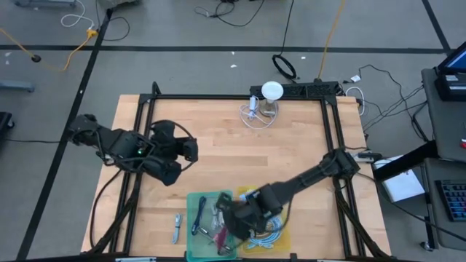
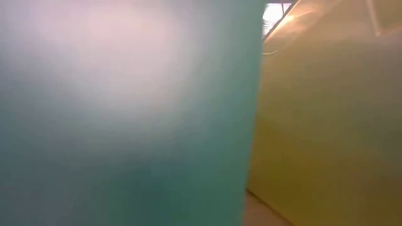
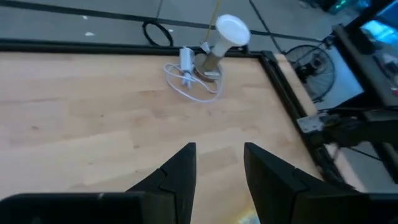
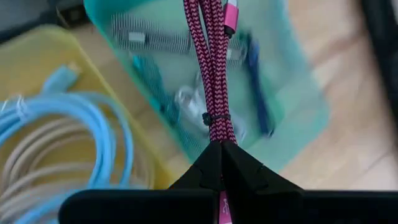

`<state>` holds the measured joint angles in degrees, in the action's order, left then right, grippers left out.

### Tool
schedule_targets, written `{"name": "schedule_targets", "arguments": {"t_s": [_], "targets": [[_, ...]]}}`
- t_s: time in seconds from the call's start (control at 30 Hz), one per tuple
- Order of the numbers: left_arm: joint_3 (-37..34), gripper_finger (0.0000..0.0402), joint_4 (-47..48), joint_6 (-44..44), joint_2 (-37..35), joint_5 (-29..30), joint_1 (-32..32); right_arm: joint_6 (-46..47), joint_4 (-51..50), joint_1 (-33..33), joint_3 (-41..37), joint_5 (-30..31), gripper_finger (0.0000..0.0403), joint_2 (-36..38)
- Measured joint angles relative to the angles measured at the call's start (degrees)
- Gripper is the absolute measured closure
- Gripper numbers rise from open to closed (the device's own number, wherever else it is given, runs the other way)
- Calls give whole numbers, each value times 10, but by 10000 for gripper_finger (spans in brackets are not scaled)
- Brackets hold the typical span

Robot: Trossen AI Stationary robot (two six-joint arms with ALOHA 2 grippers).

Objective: Pick & Place USB Port
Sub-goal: Put the pink charger cable into the green bin

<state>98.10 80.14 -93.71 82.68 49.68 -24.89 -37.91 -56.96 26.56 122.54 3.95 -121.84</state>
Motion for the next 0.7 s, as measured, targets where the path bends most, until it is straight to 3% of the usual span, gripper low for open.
{"name": "schedule_targets", "arguments": {"t_s": [0.13,0.27,0.7], "targets": [[0,266,-13,-21,4,1,-13,-23,80,23,0,48,403,-7],[0,266,-32,-40,14,19,-22,-10,121,19,0,56,403,-26],[0,266,-48,-40,13,29,-48,-37,96,12,0,36,403,-87]]}}
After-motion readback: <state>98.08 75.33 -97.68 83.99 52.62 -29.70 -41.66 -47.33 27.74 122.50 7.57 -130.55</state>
